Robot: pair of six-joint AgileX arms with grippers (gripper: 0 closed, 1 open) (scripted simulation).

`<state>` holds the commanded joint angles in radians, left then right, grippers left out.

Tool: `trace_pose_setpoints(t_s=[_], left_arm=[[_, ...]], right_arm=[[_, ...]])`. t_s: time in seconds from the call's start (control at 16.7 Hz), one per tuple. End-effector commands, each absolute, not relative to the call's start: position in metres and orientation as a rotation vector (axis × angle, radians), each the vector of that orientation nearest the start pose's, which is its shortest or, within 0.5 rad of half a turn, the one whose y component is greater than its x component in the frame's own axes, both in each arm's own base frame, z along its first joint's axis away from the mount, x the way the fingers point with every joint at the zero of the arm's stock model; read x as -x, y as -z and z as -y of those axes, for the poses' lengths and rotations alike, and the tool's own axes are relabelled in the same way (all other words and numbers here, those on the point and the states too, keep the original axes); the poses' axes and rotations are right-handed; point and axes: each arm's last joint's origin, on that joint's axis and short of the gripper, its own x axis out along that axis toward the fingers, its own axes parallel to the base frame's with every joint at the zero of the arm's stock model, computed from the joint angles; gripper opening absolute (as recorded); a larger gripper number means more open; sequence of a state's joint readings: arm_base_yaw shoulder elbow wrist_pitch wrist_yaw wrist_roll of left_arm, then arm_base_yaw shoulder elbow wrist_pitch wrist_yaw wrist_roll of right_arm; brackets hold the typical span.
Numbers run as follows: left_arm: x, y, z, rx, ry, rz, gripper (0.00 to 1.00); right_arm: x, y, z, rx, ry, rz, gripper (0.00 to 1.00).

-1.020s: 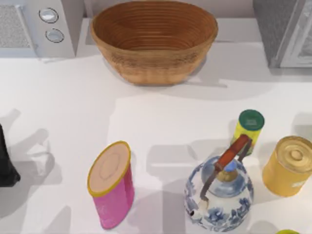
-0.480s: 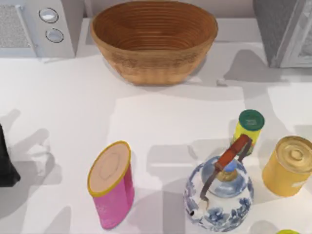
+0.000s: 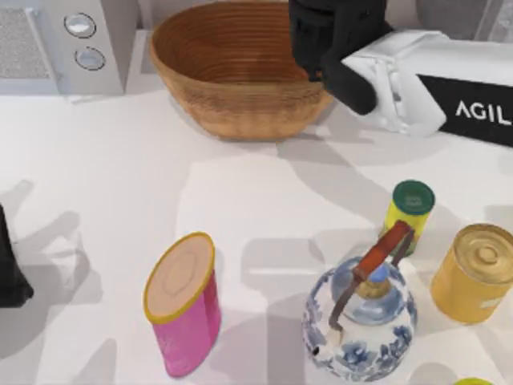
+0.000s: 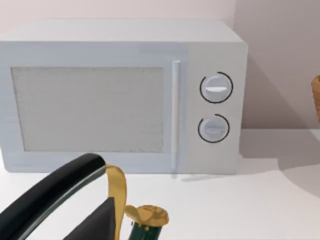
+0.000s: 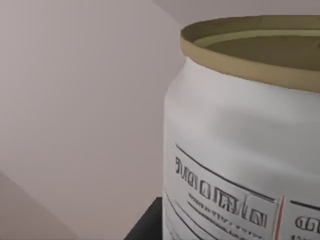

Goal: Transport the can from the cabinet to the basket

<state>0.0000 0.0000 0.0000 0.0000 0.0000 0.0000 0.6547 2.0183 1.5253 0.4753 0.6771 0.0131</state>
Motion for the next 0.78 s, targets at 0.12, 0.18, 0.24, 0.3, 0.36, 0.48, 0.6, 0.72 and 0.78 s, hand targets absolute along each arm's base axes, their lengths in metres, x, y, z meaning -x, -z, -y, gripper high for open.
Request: trace_pose_setpoints(t_s=[0.12, 0.18, 0.24, 0.3, 0.36, 0.48, 0.6, 0.72, 0.78], left_arm=[[-0.106, -0.160, 0.001, 0.000, 0.000, 0.000, 1.00], [-0.106, -0.160, 0.001, 0.000, 0.000, 0.000, 1.00], [-0.106, -0.160, 0.001, 0.000, 0.000, 0.000, 1.00], [-0.106, -0.160, 0.001, 0.000, 0.000, 0.000, 1.00], [-0.106, -0.160, 0.001, 0.000, 0.000, 0.000, 1.00], [-0.106, -0.160, 0.001, 0.000, 0.000, 0.000, 1.00], [-0.106, -0.160, 0.001, 0.000, 0.000, 0.000, 1.00], [-0.106, -0.160, 0.001, 0.000, 0.000, 0.000, 1.00], [-0.106, -0.160, 0.001, 0.000, 0.000, 0.000, 1.00]], right_arm=[[-0.395, -0.252, -0.308, 0.006, -0.001, -0.005, 0.00], [-0.397, -0.244, -0.319, 0.004, -0.001, -0.003, 0.00], [-0.398, -0.237, -0.327, 0.002, -0.002, -0.002, 0.00], [-0.398, -0.233, -0.332, 0.000, -0.002, -0.001, 0.00], [-0.398, -0.231, -0.334, 0.000, -0.002, -0.001, 0.00], [-0.398, -0.231, -0.334, 0.000, -0.002, -0.001, 0.00], [-0.400, -0.226, -0.333, 0.008, -0.001, -0.012, 0.00], [-0.404, -0.224, -0.333, 0.010, -0.001, -0.014, 0.00], [-0.408, -0.223, -0.334, 0.007, -0.001, -0.011, 0.00]])
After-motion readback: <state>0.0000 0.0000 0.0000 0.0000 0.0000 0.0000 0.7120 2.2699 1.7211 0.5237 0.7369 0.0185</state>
